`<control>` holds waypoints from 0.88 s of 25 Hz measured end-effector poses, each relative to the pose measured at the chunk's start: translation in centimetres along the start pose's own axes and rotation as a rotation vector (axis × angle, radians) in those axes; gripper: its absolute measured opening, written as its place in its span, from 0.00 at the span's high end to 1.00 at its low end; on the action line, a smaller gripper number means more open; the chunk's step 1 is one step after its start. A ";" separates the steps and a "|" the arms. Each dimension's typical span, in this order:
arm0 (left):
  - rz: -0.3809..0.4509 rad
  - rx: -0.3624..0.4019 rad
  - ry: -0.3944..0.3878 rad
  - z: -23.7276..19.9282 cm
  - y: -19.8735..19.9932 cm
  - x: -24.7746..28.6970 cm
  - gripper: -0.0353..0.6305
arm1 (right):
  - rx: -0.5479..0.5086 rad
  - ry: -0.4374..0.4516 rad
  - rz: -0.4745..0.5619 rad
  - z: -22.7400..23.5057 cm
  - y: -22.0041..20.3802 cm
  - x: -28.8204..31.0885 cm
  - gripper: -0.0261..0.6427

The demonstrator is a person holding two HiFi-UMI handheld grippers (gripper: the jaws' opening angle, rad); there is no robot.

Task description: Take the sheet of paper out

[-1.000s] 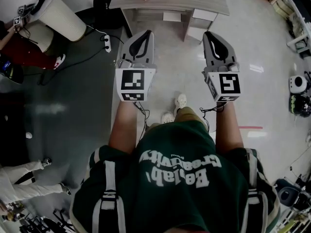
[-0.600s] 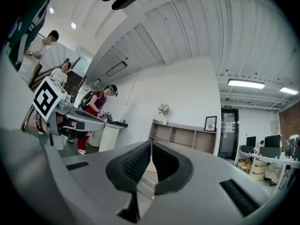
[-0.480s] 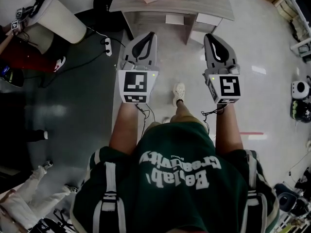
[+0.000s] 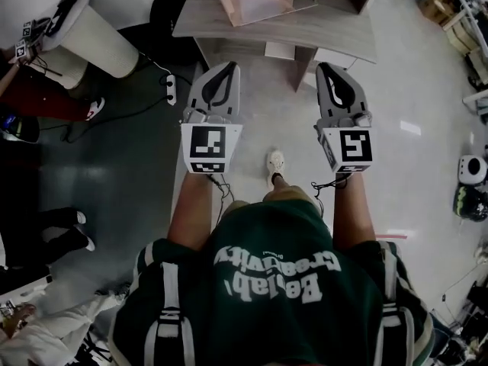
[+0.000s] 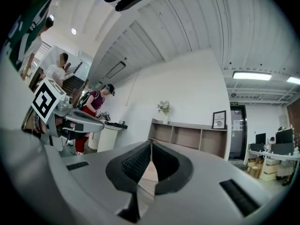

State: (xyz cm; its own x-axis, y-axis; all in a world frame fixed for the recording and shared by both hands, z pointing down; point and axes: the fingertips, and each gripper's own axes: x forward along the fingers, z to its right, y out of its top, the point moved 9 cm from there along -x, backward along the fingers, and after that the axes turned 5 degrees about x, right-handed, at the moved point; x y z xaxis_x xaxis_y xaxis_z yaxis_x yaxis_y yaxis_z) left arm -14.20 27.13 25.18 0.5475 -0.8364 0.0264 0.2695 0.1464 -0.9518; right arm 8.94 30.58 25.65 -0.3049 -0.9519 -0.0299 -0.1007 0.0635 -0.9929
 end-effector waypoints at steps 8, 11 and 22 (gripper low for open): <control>-0.014 -0.010 0.068 -2.2 -0.1 11.3 0.92 | -0.016 0.075 0.007 7.7 -1.3 10.4 0.91; -0.023 -0.008 0.071 -2.8 -0.4 15.1 0.92 | -0.001 0.089 0.007 10.3 -2.1 13.7 0.91; -0.030 0.009 0.058 -3.5 -1.9 23.3 0.92 | 0.045 0.091 -0.046 16.1 -5.5 19.8 0.91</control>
State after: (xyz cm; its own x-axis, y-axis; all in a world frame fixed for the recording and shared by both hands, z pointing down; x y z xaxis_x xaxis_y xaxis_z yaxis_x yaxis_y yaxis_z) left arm -4.68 5.51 26.50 0.4925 -0.8695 0.0372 0.2924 0.1251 -0.9481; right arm 18.73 6.57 28.68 -0.3862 -0.9221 0.0241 -0.0748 0.0053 -0.9972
